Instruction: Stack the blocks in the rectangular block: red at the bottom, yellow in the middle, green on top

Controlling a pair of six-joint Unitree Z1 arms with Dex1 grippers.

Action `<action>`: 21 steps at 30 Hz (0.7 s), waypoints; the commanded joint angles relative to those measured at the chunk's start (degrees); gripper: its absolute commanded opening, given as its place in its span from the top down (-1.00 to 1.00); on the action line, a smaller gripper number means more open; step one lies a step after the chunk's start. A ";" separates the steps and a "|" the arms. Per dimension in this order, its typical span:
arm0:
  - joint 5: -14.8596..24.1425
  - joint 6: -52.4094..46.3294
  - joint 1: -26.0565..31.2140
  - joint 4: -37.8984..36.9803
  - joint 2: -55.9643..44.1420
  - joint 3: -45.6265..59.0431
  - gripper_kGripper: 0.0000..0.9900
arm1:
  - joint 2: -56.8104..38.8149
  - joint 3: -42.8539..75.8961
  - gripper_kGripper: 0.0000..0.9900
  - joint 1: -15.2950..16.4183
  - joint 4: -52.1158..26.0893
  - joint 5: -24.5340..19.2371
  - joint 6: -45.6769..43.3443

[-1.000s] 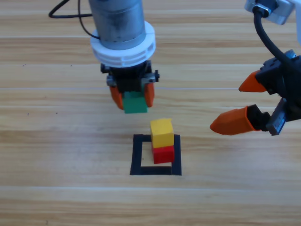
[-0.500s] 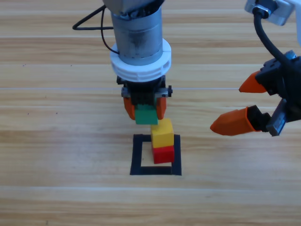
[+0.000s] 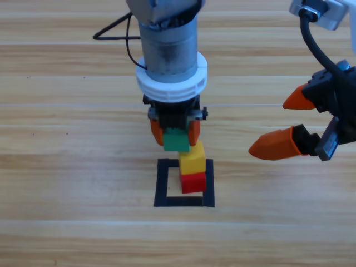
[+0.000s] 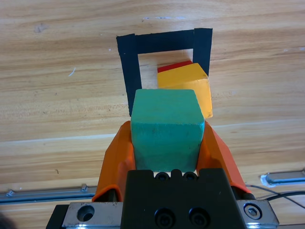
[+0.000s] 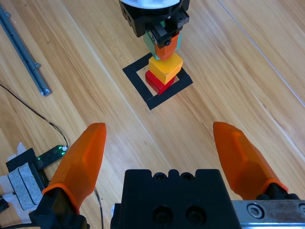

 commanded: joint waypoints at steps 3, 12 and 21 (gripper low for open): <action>-0.64 1.27 -2.06 0.47 3.29 -1.35 1.00 | 1.30 1.44 -0.99 -1.01 0.74 0.69 -0.25; -0.64 1.27 -2.59 0.47 4.17 -1.96 1.00 | 1.30 1.53 -0.99 -1.01 0.74 0.78 -0.43; -0.64 1.36 -2.76 0.47 4.43 -2.66 1.00 | 1.30 1.53 -1.00 -1.01 0.74 0.78 -0.51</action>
